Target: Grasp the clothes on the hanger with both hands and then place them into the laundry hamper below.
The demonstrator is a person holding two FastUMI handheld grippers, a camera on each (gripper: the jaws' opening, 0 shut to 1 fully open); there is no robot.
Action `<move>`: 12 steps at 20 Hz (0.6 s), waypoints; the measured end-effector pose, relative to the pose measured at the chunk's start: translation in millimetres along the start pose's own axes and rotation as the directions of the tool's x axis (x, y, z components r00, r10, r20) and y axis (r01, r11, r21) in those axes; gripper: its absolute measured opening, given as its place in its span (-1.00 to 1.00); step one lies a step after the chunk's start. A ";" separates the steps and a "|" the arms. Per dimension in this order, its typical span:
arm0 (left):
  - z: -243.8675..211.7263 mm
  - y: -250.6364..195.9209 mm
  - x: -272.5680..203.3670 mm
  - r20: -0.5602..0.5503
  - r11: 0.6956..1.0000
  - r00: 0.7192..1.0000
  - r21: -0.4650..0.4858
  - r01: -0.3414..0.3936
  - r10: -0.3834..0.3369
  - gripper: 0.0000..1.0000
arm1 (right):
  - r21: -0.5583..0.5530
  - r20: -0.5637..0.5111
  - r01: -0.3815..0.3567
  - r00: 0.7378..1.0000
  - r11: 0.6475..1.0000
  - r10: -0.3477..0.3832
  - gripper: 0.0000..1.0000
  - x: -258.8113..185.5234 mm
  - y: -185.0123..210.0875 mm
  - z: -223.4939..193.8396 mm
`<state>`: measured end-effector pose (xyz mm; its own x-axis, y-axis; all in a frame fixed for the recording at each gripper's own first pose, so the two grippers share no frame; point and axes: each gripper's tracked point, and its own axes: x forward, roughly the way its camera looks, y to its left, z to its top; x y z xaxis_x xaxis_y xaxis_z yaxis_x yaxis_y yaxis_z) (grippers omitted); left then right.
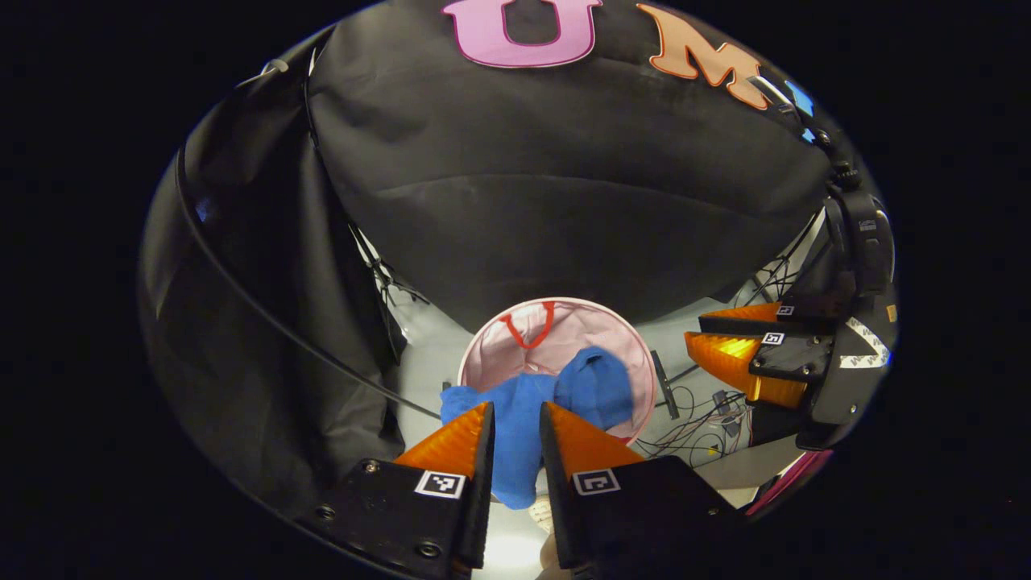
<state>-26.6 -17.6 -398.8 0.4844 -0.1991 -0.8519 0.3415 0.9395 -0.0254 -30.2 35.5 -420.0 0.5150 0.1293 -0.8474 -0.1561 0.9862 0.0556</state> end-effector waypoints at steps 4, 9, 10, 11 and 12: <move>14.6 1.5 4.8 0.068 1.000 0.998 0.003 0.008 -0.008 -0.31 | 0.007 0.065 0.010 0.998 1.000 -0.010 -0.53 -17.3 -4.6 20.5; 43.8 2.0 8.0 0.203 1.000 0.979 0.012 0.009 -0.011 -0.31 | 0.030 0.169 0.036 0.985 0.999 -0.041 -0.53 -48.7 -14.8 53.6; 53.6 1.3 10.7 0.242 1.000 0.970 0.013 0.013 -0.016 -0.31 | 0.041 0.198 0.043 0.979 0.998 -0.050 -0.53 -61.9 -18.9 62.1; 65.0 0.0 12.0 0.284 1.000 0.959 0.018 0.015 -0.019 -0.31 | 0.054 0.230 0.050 0.971 0.997 -0.061 -0.53 -70.8 -22.3 69.1; 74.0 -1.2 14.1 0.325 1.000 0.946 0.025 0.014 -0.021 -0.31 | 0.066 0.263 0.059 0.962 0.996 -0.074 -0.54 -81.8 -27.9 79.9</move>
